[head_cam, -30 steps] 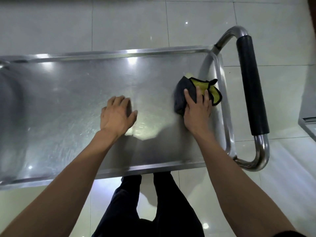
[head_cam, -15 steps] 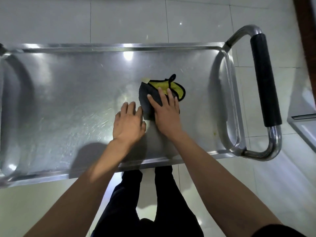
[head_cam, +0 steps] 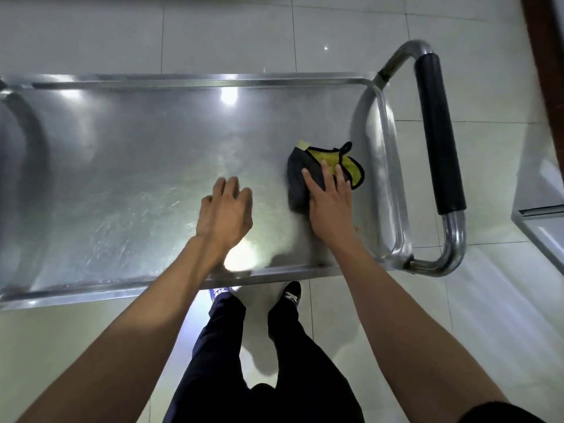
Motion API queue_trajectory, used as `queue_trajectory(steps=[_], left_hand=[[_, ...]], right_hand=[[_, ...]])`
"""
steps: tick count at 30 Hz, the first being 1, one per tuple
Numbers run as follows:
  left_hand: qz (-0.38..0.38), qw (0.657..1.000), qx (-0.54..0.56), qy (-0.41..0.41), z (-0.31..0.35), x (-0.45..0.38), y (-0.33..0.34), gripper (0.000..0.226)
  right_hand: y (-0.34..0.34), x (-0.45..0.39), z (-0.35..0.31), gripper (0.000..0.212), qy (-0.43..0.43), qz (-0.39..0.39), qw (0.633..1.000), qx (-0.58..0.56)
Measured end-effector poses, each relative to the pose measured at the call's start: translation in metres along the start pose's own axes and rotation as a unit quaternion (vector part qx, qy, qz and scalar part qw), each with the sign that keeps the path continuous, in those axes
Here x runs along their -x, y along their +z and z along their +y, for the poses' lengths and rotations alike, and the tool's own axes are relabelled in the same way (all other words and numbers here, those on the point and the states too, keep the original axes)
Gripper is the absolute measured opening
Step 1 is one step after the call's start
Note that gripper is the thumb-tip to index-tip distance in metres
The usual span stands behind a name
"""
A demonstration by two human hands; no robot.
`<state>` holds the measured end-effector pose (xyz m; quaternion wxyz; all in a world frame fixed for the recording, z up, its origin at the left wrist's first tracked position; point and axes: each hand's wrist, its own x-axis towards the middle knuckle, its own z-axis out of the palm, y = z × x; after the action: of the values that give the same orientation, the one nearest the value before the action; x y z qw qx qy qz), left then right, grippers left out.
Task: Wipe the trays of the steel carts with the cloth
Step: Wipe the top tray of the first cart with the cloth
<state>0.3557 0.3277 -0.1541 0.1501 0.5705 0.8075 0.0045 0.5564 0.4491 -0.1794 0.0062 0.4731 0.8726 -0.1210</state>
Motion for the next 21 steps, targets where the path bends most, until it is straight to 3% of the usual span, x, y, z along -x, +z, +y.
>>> queue_trajectory(steps=[6,9,16,19,21], left_hand=[[0.056,0.998,0.014,-0.004,0.018,0.011,0.015,0.021],[0.050,0.999,0.017,-0.015,0.028,0.022,0.019,0.022],[-0.078,0.996,-0.005,-0.041,0.031,0.035,0.007,0.055],[-0.080,0.995,0.048,-0.034,0.017,0.035,0.003,0.056],[-0.078,0.993,0.088,-0.020,0.003,0.040,0.004,0.041]], right_hand=[[-0.019,0.024,0.099,0.062,0.081,0.017,0.996,0.014],[-0.024,0.032,0.121,0.059,0.058,0.029,0.998,0.023],[-0.010,0.042,0.089,0.065,0.106,0.028,0.994,-0.003],[0.002,0.055,0.052,0.065,0.085,0.030,0.996,-0.011],[0.011,0.062,0.021,0.066,0.068,0.039,0.997,-0.014]])
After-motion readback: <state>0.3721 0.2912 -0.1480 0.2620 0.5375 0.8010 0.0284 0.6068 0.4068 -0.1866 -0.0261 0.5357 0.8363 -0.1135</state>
